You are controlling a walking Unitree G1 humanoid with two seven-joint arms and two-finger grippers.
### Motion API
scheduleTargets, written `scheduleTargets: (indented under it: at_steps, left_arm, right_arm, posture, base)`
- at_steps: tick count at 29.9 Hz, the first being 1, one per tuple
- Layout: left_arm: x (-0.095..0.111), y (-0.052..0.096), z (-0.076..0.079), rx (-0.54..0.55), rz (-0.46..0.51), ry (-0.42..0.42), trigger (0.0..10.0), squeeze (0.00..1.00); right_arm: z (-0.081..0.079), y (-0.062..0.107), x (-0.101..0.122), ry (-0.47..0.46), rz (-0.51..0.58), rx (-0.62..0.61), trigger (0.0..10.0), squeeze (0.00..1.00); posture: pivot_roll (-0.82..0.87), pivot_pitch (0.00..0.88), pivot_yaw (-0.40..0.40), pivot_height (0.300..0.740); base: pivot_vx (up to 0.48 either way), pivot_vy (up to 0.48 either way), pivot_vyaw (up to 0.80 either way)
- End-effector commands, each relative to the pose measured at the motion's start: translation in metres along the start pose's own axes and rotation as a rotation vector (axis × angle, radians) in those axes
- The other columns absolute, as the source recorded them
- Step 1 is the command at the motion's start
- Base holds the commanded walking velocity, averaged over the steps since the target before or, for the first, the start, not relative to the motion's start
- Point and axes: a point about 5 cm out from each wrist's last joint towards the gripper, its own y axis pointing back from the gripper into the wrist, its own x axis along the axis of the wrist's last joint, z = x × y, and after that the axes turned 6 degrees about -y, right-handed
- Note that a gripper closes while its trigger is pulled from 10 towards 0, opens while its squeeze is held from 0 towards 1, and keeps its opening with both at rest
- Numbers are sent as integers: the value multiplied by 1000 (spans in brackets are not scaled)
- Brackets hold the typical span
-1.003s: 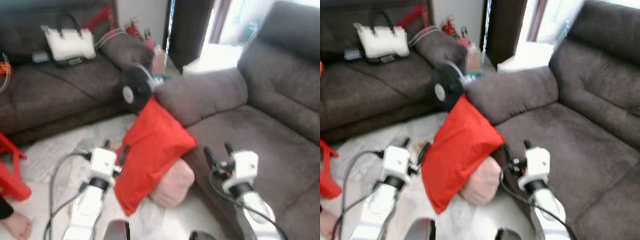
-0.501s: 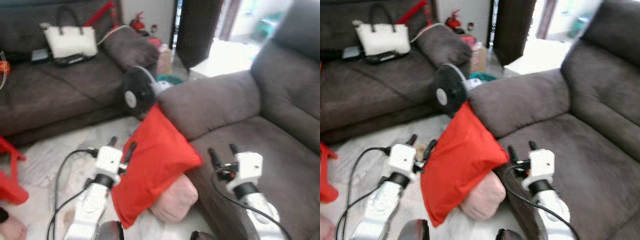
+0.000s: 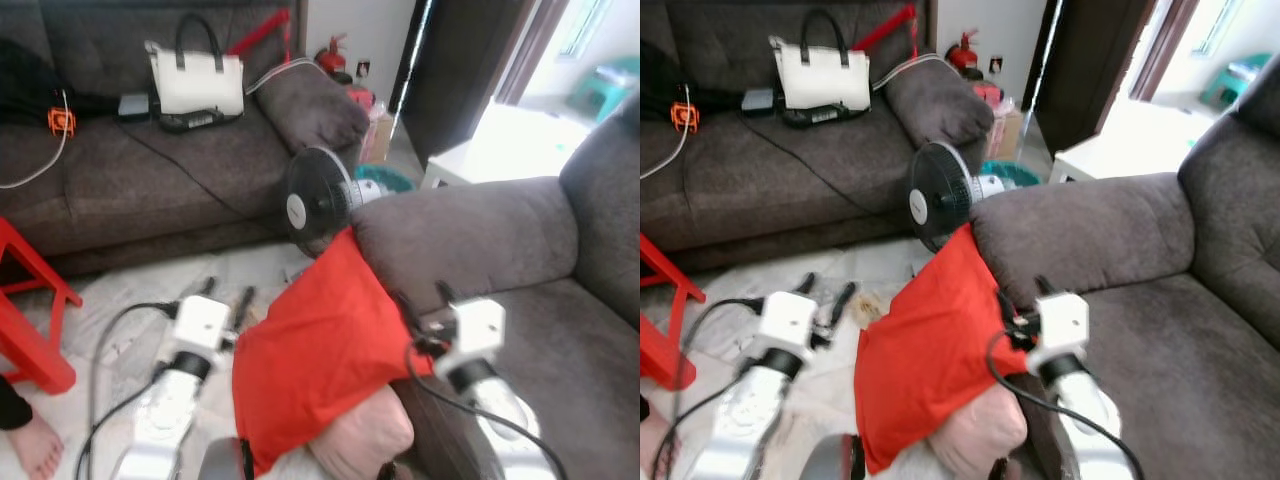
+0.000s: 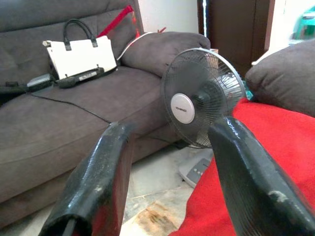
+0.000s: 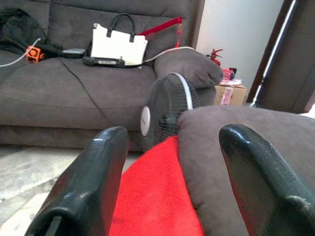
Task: Move the pillow to the sofa from floor
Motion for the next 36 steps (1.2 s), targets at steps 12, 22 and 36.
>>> scheduleTargets:
  at_steps: [12,22,36]
  left_arm:
    - [6,-5,10,-37,27,17,10000,0]
    - [6,-5,11,-50,31,16,10000,0]
    - [3,-3,14,-91,12,28,10000,0]
  right_arm:
    - [13,6,-4,1,-24,-47,10000,0]
    - [13,6,-4,-4,-19,-55,10000,0]
    - [17,6,-8,-22,-42,-94,10000,0]
  posture:
    - [143,0,-88,596]
    - [146,0,-89,596]
    - [147,0,-85,596]
  base:
    - [317,0,0]
    - [223,0,0]
    - [0,0,0]
